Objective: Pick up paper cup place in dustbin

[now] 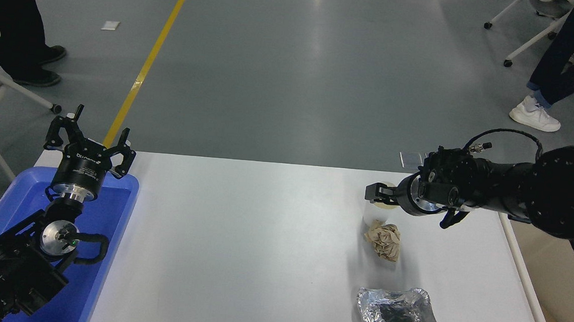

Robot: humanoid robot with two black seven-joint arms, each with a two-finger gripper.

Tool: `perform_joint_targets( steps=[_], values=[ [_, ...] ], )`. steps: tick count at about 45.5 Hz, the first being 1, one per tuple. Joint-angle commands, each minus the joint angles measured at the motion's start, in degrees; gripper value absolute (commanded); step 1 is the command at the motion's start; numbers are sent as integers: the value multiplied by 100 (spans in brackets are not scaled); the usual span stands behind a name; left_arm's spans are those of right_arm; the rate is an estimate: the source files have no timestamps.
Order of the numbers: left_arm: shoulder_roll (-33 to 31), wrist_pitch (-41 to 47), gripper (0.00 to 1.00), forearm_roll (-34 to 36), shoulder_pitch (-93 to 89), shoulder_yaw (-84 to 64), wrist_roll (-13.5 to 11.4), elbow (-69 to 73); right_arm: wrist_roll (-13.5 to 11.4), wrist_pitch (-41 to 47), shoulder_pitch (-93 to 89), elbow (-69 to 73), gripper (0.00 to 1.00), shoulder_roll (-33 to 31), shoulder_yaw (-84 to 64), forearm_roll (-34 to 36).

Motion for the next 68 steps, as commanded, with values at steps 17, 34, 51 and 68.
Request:
perform_joint_targets(
  steps=[17,34,51,68],
  values=[
    [5,-2,98,0,0,-1,2,-1,-4,-52,-98,-227,96,-9,39,132],
    [4,-2,98,0,0,-1,2,-1,-4,-26,113,-183,100,-114,-40,511],
    [5,-2,98,0,0,-1,-7,-1,-13,-70,-617,-676,76,-9,-5,510],
    [-4,-2,98,0,0,-1,-6,-1,-21,-8,-538,-649,0,-62,39,748]
  ],
)
